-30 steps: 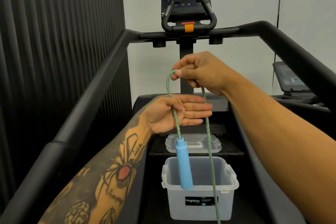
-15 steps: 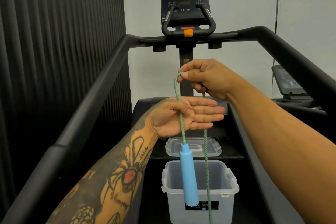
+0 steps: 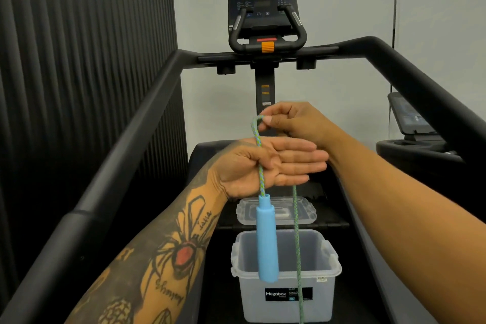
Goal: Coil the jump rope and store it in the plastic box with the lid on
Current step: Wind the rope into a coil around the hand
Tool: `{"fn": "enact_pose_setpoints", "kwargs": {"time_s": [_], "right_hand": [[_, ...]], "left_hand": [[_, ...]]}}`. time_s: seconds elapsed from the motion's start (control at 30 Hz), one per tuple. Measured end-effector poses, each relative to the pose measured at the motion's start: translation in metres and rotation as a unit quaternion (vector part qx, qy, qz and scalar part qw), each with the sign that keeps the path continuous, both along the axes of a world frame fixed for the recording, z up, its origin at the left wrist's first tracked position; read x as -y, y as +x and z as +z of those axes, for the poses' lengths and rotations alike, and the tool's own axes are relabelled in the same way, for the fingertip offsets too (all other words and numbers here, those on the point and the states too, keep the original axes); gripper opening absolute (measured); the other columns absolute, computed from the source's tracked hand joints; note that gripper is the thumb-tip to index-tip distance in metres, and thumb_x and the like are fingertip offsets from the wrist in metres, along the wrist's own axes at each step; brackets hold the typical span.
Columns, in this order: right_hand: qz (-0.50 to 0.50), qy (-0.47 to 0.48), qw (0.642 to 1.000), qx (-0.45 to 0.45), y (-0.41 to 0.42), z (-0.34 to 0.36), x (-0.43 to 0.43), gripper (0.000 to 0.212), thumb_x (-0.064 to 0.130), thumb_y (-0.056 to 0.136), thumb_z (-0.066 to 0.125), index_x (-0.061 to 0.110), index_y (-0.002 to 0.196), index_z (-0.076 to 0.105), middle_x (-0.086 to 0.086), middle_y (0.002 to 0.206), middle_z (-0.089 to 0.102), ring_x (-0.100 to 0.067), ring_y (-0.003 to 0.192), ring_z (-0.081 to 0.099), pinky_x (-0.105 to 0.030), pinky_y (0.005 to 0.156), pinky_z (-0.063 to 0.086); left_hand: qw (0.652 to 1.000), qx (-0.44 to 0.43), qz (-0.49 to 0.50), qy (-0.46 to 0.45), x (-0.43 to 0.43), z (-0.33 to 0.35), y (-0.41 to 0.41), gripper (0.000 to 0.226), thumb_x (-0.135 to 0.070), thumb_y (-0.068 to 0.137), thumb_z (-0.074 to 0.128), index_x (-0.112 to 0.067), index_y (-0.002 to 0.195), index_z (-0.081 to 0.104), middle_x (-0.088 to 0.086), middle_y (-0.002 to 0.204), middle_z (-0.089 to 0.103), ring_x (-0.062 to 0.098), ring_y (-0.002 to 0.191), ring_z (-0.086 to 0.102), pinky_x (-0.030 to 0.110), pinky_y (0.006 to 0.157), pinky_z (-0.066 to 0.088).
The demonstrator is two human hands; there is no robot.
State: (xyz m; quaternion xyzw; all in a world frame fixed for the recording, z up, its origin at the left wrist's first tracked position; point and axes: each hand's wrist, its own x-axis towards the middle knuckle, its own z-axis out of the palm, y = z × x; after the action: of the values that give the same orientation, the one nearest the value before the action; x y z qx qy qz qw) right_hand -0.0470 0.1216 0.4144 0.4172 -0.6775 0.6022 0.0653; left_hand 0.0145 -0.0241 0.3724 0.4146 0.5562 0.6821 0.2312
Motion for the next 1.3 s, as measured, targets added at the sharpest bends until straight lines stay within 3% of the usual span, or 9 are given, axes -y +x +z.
{"fn": "enact_pose_setpoints", "kwargs": {"time_s": [0.03, 0.1, 0.3, 0.6, 0.7, 0.87, 0.97, 1.1, 1.3], "right_hand": [[0.009, 0.003, 1.0, 0.028, -0.001, -0.01, 0.0, 0.016, 0.007, 0.094, 0.056, 0.012, 0.091, 0.072, -0.015, 0.086, 0.074, -0.033, 0.074, 0.065, -0.04, 0.075, 0.054], [0.017, -0.008, 0.998, 0.06, 0.002, -0.037, 0.004, 0.039, 0.0, 0.095, 0.043, 0.016, 0.077, 0.073, -0.014, 0.074, 0.068, -0.029, 0.068, 0.063, -0.034, 0.064, 0.049], [0.021, 0.079, 0.994, 0.069, 0.032, -0.106, 0.014, 0.034, 0.027, 0.101, 0.049, 0.02, 0.073, 0.067, -0.01, 0.064, 0.061, -0.014, 0.042, 0.038, -0.026, 0.044, 0.029], [-0.094, 0.281, 0.933, -0.203, 0.103, -0.07, -0.007, 0.033, 0.03, 0.096, 0.056, 0.009, 0.071, 0.054, 0.007, 0.058, 0.048, -0.008, 0.051, 0.037, -0.026, 0.053, 0.036], [-0.116, 0.304, 0.911, -0.252, 0.116, -0.037, -0.012, 0.019, 0.031, 0.095, 0.058, 0.018, 0.083, 0.065, 0.022, 0.071, 0.06, -0.006, 0.057, 0.048, -0.019, 0.056, 0.042], [-0.153, 0.26, 0.904, -0.304, 0.094, 0.014, -0.007, 0.014, 0.027, 0.09, 0.065, 0.016, 0.08, 0.066, -0.004, 0.067, 0.066, -0.01, 0.056, 0.056, -0.026, 0.056, 0.046], [-0.114, 0.225, 0.932, -0.258, 0.074, 0.034, -0.002, 0.014, 0.025, 0.087, 0.071, 0.011, 0.083, 0.068, -0.01, 0.069, 0.071, -0.028, 0.058, 0.06, -0.035, 0.059, 0.051], [-0.055, 0.202, 0.957, -0.201, 0.055, 0.038, 0.005, 0.012, 0.019, 0.084, 0.074, 0.01, 0.082, 0.068, -0.009, 0.063, 0.059, -0.015, 0.053, 0.047, -0.024, 0.05, 0.043], [-0.018, 0.164, 0.975, -0.146, 0.038, 0.03, 0.004, 0.009, 0.014, 0.082, 0.075, 0.006, 0.083, 0.07, -0.004, 0.059, 0.056, -0.011, 0.052, 0.045, -0.023, 0.049, 0.039]], "left_hand": [[1.0, 0.0, 0.008, 0.011, 0.001, 0.004, 0.0, 0.06, 0.011, 0.072, 0.034, 0.009, 0.131, 0.046, 0.028, 0.135, 0.051, 0.041, 0.13, 0.044, 0.051, 0.112, 0.028], [0.999, -0.006, 0.037, 0.032, 0.005, 0.013, 0.0, 0.062, 0.013, 0.069, 0.03, 0.011, 0.129, 0.047, 0.03, 0.132, 0.052, 0.042, 0.127, 0.047, 0.05, 0.109, 0.034], [0.997, -0.022, 0.075, 0.009, 0.017, 0.023, -0.005, 0.066, 0.011, 0.065, 0.031, 0.011, 0.129, 0.047, 0.029, 0.134, 0.052, 0.042, 0.13, 0.044, 0.05, 0.11, 0.034], [0.996, 0.013, 0.083, -0.041, 0.038, 0.014, -0.012, 0.053, 0.006, 0.083, 0.028, 0.012, 0.134, 0.04, 0.031, 0.142, 0.041, 0.041, 0.133, 0.041, 0.05, 0.111, 0.03], [0.998, 0.031, 0.026, -0.048, 0.038, 0.012, -0.009, 0.045, -0.018, 0.096, 0.038, 0.008, 0.132, 0.047, 0.026, 0.131, 0.056, 0.035, 0.119, 0.057, 0.046, 0.105, 0.042], [0.996, 0.019, -0.008, -0.086, 0.036, 0.013, -0.007, 0.086, -0.068, 0.079, 0.049, -0.002, 0.133, 0.05, 0.025, 0.132, 0.055, 0.04, 0.129, 0.046, 0.05, 0.111, 0.029], [0.995, 0.009, -0.015, -0.095, 0.035, 0.012, -0.006, 0.091, -0.057, 0.076, 0.066, 0.01, 0.133, 0.043, 0.03, 0.135, 0.05, 0.042, 0.131, 0.042, 0.051, 0.111, 0.029], [0.993, -0.002, 0.01, -0.12, 0.031, 0.01, -0.004, 0.063, -0.028, 0.087, 0.064, 0.011, 0.132, 0.044, 0.027, 0.132, 0.054, 0.039, 0.126, 0.049, 0.051, 0.11, 0.03], [0.992, 0.024, 0.015, -0.122, 0.032, 0.012, -0.002, 0.059, -0.024, 0.089, 0.058, 0.01, 0.134, 0.042, 0.025, 0.133, 0.054, 0.038, 0.128, 0.048, 0.049, 0.111, 0.029]]}}
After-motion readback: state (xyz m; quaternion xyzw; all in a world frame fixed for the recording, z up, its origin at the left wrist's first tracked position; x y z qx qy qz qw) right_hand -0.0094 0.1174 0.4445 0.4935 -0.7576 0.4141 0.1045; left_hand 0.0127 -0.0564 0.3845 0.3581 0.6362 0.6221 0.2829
